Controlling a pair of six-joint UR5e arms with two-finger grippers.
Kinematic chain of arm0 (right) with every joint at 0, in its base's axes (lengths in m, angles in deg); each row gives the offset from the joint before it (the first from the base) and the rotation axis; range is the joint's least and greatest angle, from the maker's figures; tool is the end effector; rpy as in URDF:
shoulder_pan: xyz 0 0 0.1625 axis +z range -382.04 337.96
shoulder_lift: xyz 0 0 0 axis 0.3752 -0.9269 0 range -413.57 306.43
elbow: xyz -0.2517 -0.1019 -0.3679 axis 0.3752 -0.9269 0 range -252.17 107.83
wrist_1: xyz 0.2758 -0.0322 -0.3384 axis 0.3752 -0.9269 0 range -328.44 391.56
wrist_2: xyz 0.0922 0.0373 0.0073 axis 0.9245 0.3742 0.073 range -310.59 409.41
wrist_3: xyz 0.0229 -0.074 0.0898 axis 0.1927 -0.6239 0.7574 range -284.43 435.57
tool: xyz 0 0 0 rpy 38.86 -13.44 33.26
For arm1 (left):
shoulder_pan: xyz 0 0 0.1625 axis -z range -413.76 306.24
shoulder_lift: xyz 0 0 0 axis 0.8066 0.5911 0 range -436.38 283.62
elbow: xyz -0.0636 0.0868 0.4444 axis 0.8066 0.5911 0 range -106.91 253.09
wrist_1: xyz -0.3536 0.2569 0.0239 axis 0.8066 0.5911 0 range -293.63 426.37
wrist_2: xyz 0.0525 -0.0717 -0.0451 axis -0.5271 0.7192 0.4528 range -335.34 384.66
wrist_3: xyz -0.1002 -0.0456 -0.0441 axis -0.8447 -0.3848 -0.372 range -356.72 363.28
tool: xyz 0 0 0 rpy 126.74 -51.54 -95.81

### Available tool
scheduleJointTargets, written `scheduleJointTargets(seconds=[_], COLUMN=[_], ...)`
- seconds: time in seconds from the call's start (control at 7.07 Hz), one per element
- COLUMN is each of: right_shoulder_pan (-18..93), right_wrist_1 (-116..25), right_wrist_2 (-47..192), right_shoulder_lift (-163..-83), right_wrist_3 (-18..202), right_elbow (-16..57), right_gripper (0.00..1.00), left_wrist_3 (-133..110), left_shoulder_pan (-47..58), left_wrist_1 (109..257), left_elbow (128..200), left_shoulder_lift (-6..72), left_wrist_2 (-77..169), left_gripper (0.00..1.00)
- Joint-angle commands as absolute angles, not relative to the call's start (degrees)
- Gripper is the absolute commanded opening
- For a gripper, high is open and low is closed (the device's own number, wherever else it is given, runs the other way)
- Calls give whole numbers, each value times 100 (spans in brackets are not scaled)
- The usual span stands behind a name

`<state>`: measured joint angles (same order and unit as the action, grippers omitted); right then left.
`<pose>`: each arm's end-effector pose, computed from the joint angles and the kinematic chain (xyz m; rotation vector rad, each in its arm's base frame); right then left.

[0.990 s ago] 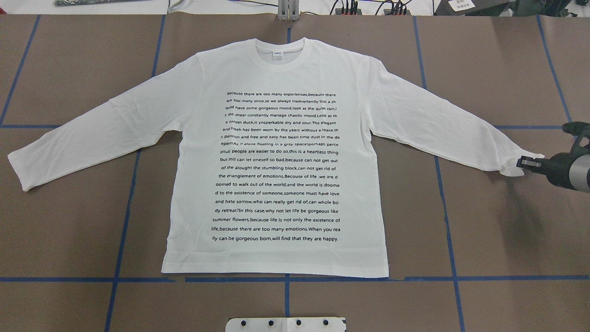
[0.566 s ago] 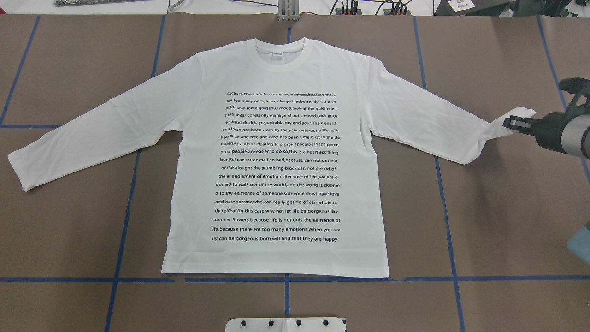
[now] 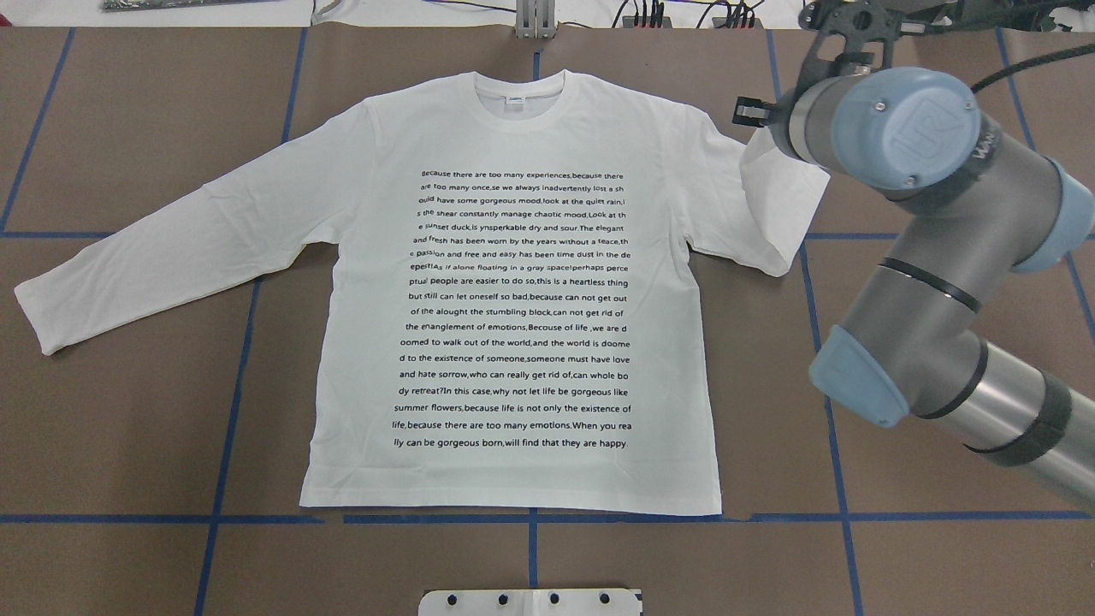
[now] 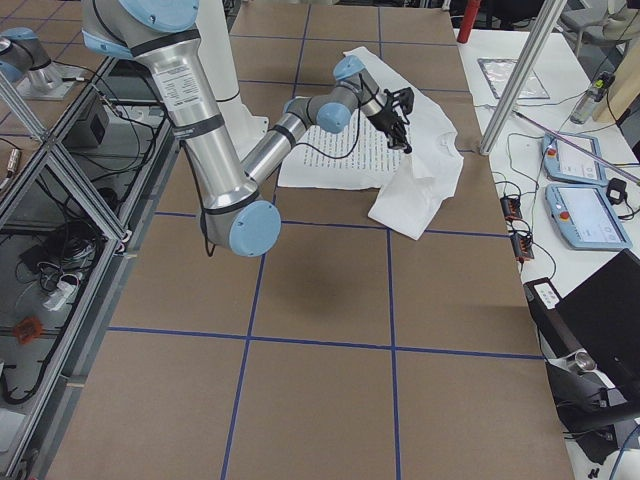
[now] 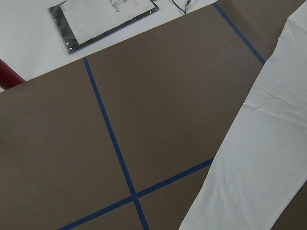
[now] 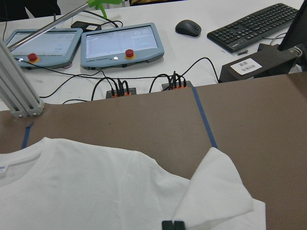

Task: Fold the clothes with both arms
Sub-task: 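Carry the sleeve across the shirt body and release it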

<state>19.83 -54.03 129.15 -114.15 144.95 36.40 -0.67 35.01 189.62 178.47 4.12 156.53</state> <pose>-0.3861 -0.5535 0.2431 0.6203 -0.6990 0.4257 -0.0441 -0.4734 0.5765 0.6189 0.7297 0.2055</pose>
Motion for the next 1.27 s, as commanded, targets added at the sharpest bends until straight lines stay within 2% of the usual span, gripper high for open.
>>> scheduleJointTargets(seconds=[0.0, 0.14, 0.28, 0.42, 0.57, 0.85, 1.13], right_shoulder_pan=[1402, 1217, 1085, 953, 699, 286, -146], right_wrist_1=[-5880, -5871, -5871, -5871, -5810, -5311, -5220], right_wrist_2=[12273, 12098, 11817, 11667, 11430, 11375, 11192], right_shoulder_lift=[-10318, -9627, -8784, -8393, -8302, -7507, -7370], right_wrist_3=[14553, 14640, 14737, 14764, 14868, 14861, 14861], right_elbow=[3428, 2808, 1828, 1348, 1143, -195, -729], right_gripper=[0, 0, 0, 0, 0, 0, 0], left_wrist_3=[-68, -68, -68, -68, -59, -59, -59], left_shoulder_pan=[3501, 3501, 3501, 3501, 3501, 3509, 3527], left_wrist_1=[18959, 18959, 18959, 18959, 18968, 18985, 19038], left_elbow=[17821, 17821, 17812, 17803, 17760, 17751, 17751], left_shoulder_lift=[412, 412, 412, 404, 404, 308, 150], left_wrist_2=[15650, 15650, 15650, 15641, 15650, 15650, 15650], left_gripper=[100, 100, 100, 100, 100, 100, 100])
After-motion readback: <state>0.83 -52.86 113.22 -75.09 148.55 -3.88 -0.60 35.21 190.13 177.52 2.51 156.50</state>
